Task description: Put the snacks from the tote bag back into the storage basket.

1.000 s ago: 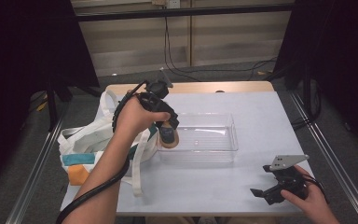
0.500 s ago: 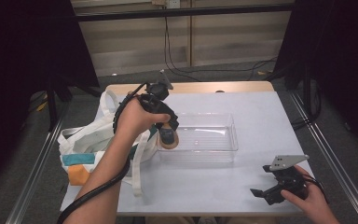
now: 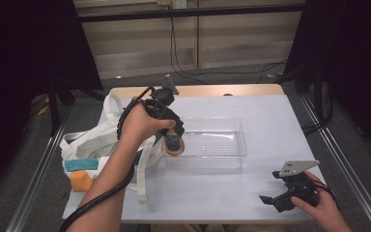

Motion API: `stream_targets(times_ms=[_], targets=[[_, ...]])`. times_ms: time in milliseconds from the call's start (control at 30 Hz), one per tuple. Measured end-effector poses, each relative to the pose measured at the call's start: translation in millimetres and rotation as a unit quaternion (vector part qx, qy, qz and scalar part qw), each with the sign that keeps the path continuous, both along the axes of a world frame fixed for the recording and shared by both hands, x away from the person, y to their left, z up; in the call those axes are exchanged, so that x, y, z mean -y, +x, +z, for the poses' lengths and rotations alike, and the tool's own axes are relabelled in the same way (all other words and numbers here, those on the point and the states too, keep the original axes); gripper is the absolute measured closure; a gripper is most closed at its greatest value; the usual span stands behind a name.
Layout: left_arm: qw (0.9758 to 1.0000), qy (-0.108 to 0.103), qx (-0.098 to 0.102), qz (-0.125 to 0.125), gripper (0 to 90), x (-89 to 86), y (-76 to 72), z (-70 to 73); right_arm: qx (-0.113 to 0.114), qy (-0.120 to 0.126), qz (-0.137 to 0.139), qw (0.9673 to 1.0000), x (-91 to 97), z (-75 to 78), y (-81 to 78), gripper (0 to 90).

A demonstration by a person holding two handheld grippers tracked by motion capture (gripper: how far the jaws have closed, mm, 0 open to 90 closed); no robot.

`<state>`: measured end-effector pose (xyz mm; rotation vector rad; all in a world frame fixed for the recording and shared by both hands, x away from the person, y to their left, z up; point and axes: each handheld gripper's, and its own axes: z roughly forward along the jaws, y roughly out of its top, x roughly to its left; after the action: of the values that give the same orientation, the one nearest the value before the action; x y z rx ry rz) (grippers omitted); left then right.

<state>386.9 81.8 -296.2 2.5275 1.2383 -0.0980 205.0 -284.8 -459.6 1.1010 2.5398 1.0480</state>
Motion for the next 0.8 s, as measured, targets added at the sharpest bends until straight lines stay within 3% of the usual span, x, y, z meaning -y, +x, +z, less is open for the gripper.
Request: stream_targets(times_ms=[800], targets=[[1.0, 0.005, -0.003, -0.002, 30.2, -5.1, -0.8, -8.1, 0.0, -0.001, 0.006, 1.0, -0.2, -0.6, 0.3, 1.9]])
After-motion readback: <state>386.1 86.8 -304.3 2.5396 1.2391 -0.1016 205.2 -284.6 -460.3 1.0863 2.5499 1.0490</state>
